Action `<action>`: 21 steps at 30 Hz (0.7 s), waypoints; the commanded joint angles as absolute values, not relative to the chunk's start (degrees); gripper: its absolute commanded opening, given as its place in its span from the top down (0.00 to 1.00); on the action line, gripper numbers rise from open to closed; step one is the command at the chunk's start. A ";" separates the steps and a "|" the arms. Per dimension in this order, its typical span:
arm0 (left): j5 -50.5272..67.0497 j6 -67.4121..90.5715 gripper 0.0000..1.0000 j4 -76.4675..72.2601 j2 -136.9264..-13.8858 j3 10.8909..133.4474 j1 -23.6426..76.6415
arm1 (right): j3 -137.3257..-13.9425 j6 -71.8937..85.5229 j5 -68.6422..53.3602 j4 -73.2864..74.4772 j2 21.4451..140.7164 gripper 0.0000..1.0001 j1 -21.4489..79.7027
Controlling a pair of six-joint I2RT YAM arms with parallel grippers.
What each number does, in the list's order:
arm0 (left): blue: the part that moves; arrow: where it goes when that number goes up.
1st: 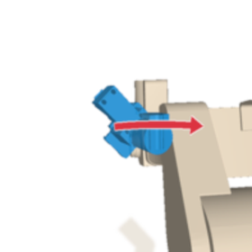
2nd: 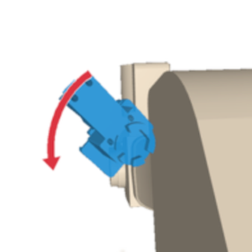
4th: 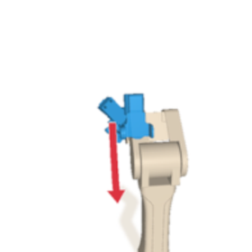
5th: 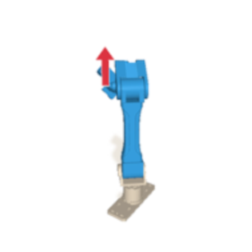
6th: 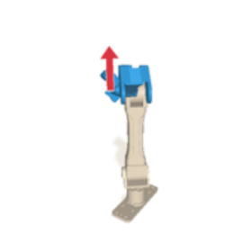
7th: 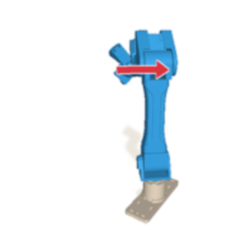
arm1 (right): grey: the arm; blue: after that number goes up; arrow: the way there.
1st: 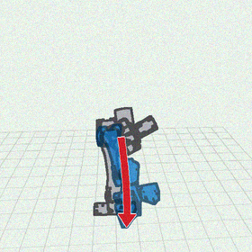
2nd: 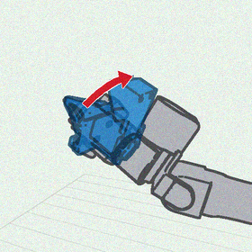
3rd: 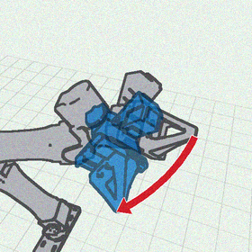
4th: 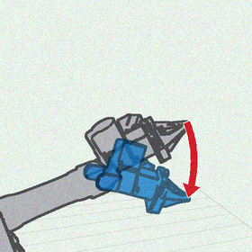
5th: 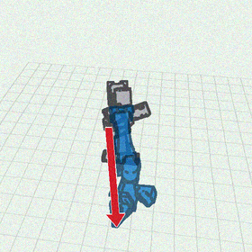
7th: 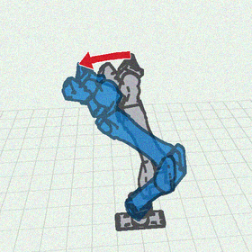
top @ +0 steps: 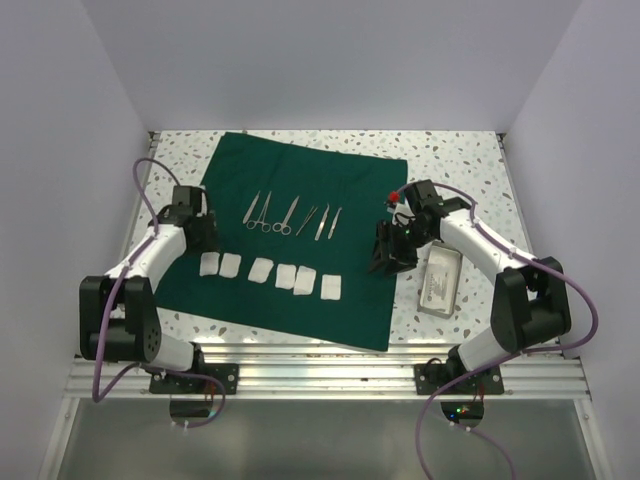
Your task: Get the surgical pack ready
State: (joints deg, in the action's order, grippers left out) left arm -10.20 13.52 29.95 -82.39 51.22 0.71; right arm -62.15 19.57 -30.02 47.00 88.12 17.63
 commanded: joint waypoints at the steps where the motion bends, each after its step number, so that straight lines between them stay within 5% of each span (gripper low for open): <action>1: -7.92 4.85 0.42 24.09 -82.88 51.15 0.09 | -63.19 18.54 -32.96 46.23 88.24 0.45 17.75; 9: -2.72 -1.41 0.36 22.59 -85.07 50.10 -1.32 | -62.84 18.63 -34.54 45.53 88.51 0.45 18.46; 21: -1.49 -3.25 0.51 20.04 -89.56 50.45 -1.41 | -62.40 18.11 -34.45 45.44 88.42 0.45 18.72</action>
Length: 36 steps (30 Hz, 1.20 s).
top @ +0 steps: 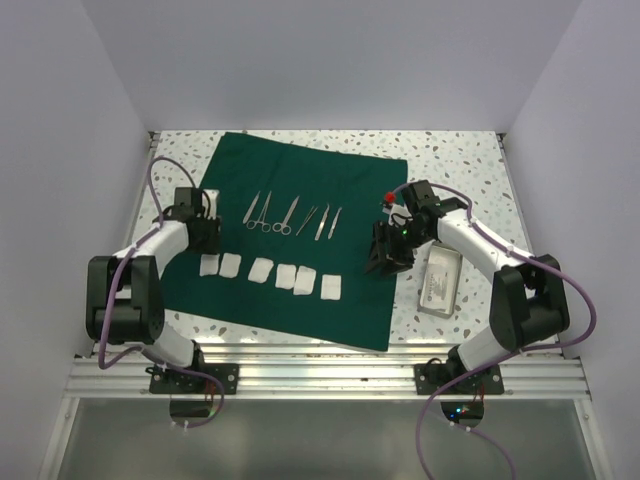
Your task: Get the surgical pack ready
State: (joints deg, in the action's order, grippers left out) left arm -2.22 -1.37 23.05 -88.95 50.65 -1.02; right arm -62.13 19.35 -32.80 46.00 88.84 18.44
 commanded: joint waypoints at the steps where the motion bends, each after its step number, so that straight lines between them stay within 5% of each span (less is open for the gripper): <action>1: -1.41 -3.43 0.52 19.87 -89.56 50.28 -1.41 | -62.32 18.11 -34.54 45.27 88.33 0.45 18.63; 8: -1.84 -3.60 0.57 19.60 -90.53 49.92 -1.41 | -62.84 18.19 -34.54 45.18 88.59 0.45 18.63; 13: -2.37 -3.52 0.69 20.30 -91.67 50.45 -1.41 | -63.19 18.28 -34.45 45.35 88.95 0.45 18.72; 20: -3.78 -1.77 1.00 23.11 -89.66 51.15 -1.41 | -63.37 17.93 -33.84 45.97 88.94 0.45 18.63; 36: 9.39 13.62 1.00 34.54 -73.39 53.52 2.28 | -65.92 18.11 -34.36 46.23 91.58 0.44 19.16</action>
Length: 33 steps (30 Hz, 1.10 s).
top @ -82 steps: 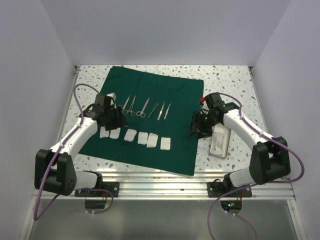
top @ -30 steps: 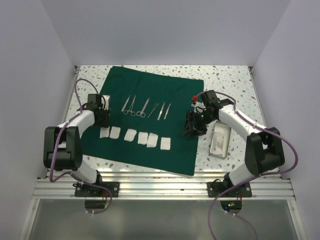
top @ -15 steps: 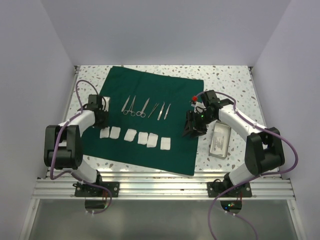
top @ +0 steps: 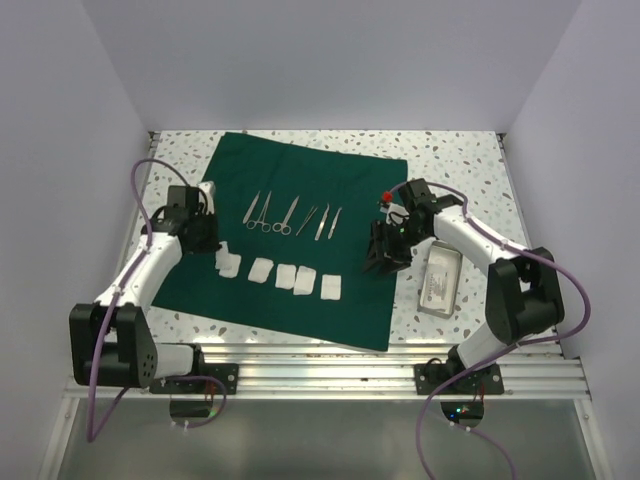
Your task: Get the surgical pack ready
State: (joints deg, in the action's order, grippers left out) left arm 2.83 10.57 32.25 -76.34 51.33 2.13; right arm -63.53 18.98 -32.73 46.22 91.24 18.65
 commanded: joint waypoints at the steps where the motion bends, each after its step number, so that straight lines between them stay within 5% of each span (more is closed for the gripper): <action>1: 13.06 13.97 1.00 34.89 -72.95 53.87 2.29 | -65.83 18.19 -34.54 46.06 91.67 0.45 19.25; 7: 18.55 14.42 1.00 33.92 -73.91 52.38 3.78 | -64.86 18.37 -34.80 45.62 92.02 0.44 19.86; 33: 8.88 7.47 1.00 43.68 -83.24 61.35 3.96 | -65.48 17.67 -34.19 46.49 92.46 0.44 19.95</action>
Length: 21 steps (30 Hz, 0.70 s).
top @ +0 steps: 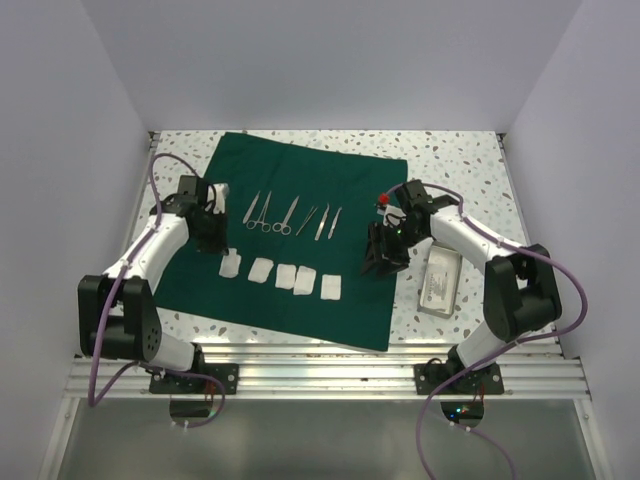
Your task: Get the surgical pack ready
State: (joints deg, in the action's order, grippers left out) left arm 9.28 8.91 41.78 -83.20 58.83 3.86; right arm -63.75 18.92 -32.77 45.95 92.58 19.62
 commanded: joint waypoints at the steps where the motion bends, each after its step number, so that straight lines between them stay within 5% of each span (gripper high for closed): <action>1: 8.96 7.38 1.00 43.68 -83.06 61.26 3.96 | -65.48 17.67 -34.19 46.41 92.55 0.44 19.95; 21: 6.95 2.81 1.00 41.57 -89.03 61.96 3.96 | -66.18 17.40 -33.49 46.76 93.34 0.44 19.86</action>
